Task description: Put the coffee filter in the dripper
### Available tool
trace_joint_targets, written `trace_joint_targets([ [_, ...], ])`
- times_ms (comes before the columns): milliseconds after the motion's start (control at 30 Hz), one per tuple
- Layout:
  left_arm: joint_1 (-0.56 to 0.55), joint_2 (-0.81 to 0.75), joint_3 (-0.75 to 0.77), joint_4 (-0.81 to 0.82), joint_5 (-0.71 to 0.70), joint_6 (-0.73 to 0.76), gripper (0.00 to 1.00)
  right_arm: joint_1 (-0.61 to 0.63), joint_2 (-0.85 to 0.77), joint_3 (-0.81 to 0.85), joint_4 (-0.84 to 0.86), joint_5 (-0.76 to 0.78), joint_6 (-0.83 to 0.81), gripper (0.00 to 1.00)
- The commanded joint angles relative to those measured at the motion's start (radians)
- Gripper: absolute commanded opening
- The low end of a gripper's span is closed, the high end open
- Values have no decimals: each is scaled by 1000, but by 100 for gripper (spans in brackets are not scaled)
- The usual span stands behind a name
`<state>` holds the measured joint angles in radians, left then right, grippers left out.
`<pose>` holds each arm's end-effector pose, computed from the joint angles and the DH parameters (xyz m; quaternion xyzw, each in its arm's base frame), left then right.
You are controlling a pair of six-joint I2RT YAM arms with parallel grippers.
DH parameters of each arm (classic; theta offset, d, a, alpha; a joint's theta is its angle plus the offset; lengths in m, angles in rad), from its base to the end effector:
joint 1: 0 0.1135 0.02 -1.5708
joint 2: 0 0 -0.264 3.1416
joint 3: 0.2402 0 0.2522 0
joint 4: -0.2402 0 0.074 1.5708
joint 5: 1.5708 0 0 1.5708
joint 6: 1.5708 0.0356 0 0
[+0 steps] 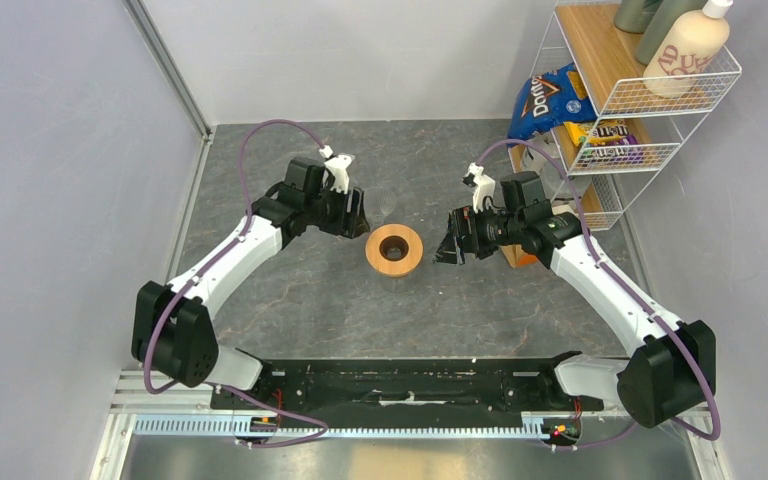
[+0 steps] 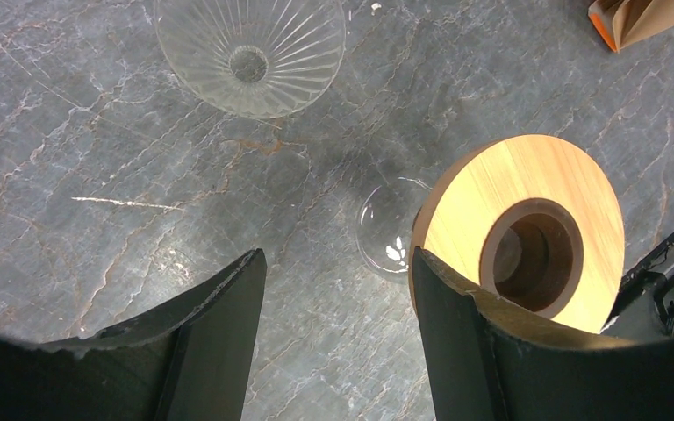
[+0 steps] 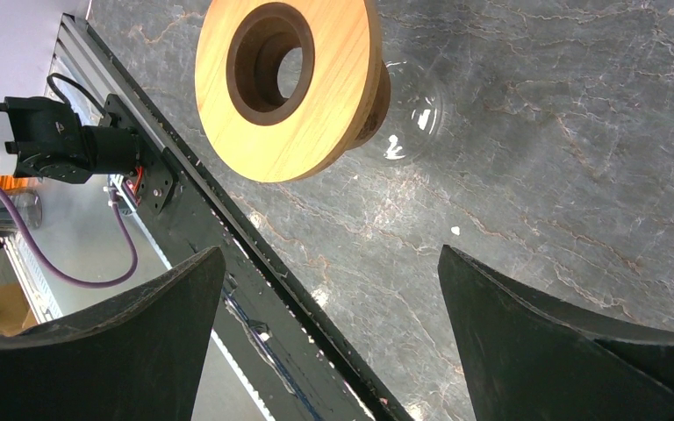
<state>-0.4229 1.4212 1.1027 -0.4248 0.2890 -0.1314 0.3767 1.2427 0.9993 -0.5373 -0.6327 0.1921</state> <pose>0.2801 -0.1372 0.2817 0.1889 0.8881 -0.2357 0.3466 0.2341 0.1153 0.2903 -0.2001 0.8624 0.3782 0.2705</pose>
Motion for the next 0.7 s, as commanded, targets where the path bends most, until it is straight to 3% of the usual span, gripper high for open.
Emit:
trace_joint_targets([
  [0, -12, 36, 47, -10, 14, 5, 70, -3, -25, -5, 27, -16, 6, 99],
  [467, -32, 29, 54, -14, -9, -3, 72, -4, -26, -6, 27, -10, 5, 99],
  [667, 60, 35, 86, -6, 3, -26, 77, -3, -31, 10, 22, 1, 1, 99],
])
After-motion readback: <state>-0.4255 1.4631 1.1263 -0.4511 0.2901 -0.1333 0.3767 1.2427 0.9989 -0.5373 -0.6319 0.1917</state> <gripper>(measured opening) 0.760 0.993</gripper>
